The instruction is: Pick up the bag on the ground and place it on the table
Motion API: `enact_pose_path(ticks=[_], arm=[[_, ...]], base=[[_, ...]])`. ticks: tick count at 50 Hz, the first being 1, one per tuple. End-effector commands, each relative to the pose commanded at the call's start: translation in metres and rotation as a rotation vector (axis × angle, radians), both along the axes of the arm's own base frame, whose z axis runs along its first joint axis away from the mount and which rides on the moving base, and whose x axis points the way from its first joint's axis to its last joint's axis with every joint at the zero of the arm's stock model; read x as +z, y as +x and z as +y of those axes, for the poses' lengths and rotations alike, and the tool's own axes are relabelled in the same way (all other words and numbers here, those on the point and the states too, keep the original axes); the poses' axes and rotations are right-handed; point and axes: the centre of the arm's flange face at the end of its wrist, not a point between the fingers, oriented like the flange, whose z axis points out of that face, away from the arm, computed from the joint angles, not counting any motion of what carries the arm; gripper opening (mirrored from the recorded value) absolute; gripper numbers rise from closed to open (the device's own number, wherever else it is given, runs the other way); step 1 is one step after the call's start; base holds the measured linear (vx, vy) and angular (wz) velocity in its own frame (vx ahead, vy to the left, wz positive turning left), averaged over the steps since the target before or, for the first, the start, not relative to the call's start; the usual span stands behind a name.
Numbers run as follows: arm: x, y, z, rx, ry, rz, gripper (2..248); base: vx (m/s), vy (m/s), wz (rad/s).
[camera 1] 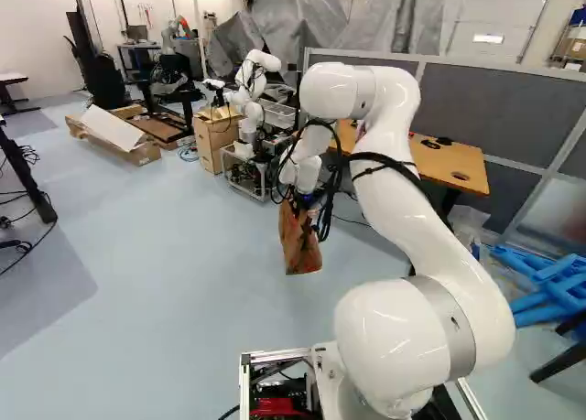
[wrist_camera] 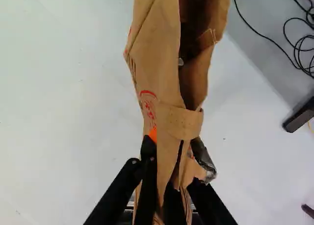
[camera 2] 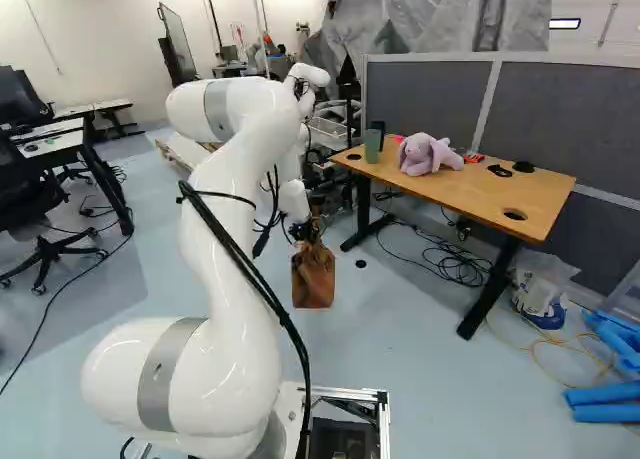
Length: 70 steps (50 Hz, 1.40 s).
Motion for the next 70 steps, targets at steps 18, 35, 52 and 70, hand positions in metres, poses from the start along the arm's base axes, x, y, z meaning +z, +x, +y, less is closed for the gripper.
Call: enact_pose_path(ticks=[18, 35, 52, 70], arm=[[0.026, -0.005, 0.000, 0.000, 0.001, -0.023, 21], [0.050, -0.013, -0.001, 0.000, 0.000, -0.009, 21], [0.073, -0.020, -0.001, 0.000, 0.000, 0.010, 21], [0.097, -0.026, -0.002, -0.001, -0.001, 0.028, 21]], base=[[0.000, 0.000, 0.000], [0.000, 0.000, 0.000], [0.000, 0.000, 0.000], [0.000, 0.000, 0.000]])
